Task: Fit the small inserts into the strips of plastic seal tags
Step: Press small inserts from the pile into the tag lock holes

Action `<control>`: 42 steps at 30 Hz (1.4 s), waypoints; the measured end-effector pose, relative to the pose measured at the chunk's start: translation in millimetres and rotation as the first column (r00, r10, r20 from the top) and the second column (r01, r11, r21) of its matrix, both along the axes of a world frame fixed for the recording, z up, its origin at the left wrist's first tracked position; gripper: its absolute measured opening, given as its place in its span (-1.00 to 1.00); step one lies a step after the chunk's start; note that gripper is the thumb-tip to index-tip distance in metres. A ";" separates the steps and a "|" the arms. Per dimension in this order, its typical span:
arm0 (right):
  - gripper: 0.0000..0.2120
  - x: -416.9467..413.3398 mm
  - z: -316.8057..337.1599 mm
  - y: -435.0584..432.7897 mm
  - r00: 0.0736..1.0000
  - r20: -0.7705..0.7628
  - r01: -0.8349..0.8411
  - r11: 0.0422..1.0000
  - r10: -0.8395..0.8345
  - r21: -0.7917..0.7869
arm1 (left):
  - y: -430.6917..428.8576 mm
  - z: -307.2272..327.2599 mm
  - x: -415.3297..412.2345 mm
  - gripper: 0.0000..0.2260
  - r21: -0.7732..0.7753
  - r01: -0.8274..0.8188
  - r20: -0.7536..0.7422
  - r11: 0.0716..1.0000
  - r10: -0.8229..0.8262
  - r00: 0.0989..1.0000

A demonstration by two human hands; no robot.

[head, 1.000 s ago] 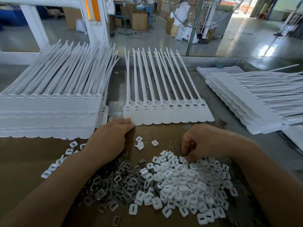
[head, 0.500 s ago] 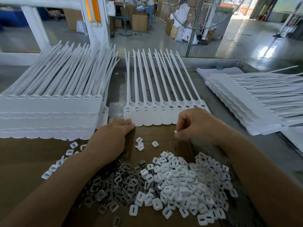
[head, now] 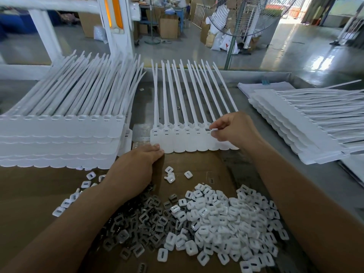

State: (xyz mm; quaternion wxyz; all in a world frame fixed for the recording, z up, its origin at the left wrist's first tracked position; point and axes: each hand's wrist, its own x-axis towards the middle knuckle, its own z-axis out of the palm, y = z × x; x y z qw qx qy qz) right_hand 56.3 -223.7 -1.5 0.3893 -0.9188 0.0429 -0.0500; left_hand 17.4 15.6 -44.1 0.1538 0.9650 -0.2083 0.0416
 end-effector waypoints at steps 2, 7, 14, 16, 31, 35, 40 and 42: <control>-0.92 7.9 -3.6 -0.5 1.000 0.010 0.025 0.999 -0.026 0.040 | 0.1 0.3 0.2 -0.55 0.006 0.003 0.009 1.000 -0.003 1.000; -0.87 19.3 -15.3 -1.1 0.998 0.042 0.035 0.999 -0.036 0.016 | 0.3 0.7 -0.4 -0.54 0.018 0.016 0.025 1.000 -0.016 1.000; -0.82 25.6 -20.7 -0.3 0.999 0.048 0.012 0.996 -0.007 -0.087 | 2.5 1.1 -3.8 -0.54 0.022 0.025 0.035 0.999 -0.026 0.999; -0.78 27.0 -21.3 0.0 0.999 0.037 -0.011 0.993 0.016 -0.119 | 1.1 1.8 -3.3 -0.54 0.019 0.024 0.037 1.000 -0.025 0.999; -0.85 29.9 -21.7 5.1 0.998 0.043 0.045 0.995 -0.041 -0.088 | 1.4 2.7 -5.8 -0.54 -0.006 0.023 0.033 1.000 -0.022 0.999; -0.76 33.6 -13.7 8.1 0.997 -0.022 0.073 0.994 -0.075 -0.085 | -0.5 4.1 -5.5 -0.55 -0.008 0.026 0.033 1.000 -0.026 0.999; -0.73 34.1 -11.3 7.8 0.995 -0.035 0.085 0.993 -0.088 -0.086 | 2.2 3.1 -7.4 -0.55 -0.005 0.026 0.038 1.000 -0.025 0.999; -0.73 33.6 -13.5 7.9 0.996 -0.023 0.086 0.991 -0.089 -0.099 | 1.6 3.3 -6.6 -0.55 -0.001 0.027 0.041 1.000 -0.027 0.999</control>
